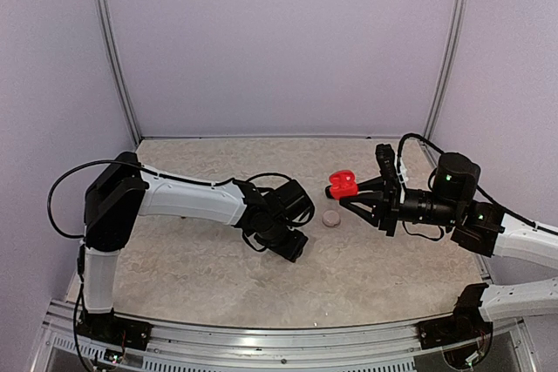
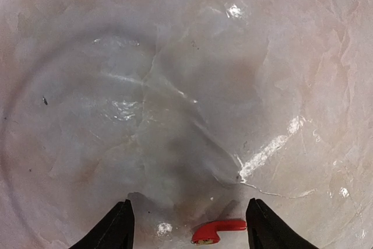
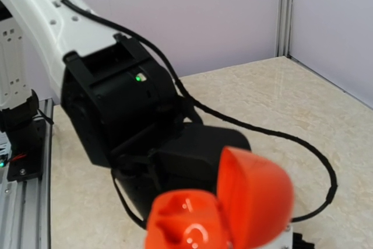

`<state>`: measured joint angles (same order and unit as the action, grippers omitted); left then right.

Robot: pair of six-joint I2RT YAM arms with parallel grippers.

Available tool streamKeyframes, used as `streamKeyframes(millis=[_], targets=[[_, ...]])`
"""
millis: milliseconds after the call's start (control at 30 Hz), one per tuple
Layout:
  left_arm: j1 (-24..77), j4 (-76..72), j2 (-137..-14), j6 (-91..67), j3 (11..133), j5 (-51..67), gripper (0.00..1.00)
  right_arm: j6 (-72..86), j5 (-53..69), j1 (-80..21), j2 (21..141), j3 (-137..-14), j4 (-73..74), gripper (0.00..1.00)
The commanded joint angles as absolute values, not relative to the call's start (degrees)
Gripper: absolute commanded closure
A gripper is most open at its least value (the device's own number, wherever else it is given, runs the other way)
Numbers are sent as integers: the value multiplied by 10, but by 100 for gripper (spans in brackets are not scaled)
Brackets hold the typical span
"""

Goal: Insert the wireless bluetooth earbuds into the charging case
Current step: Adjust the right earbud at the center of the board, then pick up the right earbud from the center of the board.

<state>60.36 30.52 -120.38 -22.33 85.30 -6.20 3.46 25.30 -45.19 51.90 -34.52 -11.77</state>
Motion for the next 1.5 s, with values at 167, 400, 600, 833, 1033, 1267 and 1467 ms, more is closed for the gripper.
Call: streamKeyframes(millis=[167, 400, 600, 833, 1033, 1267, 1467], targets=[[611, 328, -1199, -209, 827, -71, 34, 33, 259, -444, 518, -350, -118, 91], [611, 342, -1188, -198, 804, -82, 35, 32, 257, -445, 517, -349, -117, 91], [606, 353, -1151, -182, 776, -88, 40, 32, 258, -444, 518, -349, -117, 91], [602, 353, -1131, -159, 790, -50, 44, 32, 261, -445, 521, -351, -120, 91], [593, 378, -1144, -134, 848, -5, 49, 31, 260, -444, 519, -352, -115, 91], [589, 406, -1183, -136, 888, -4, 55, 29, 255, -444, 512, -352, -109, 91], [589, 408, -1202, -134, 896, 9, 61, 28, 251, -445, 507, -350, -106, 91]])
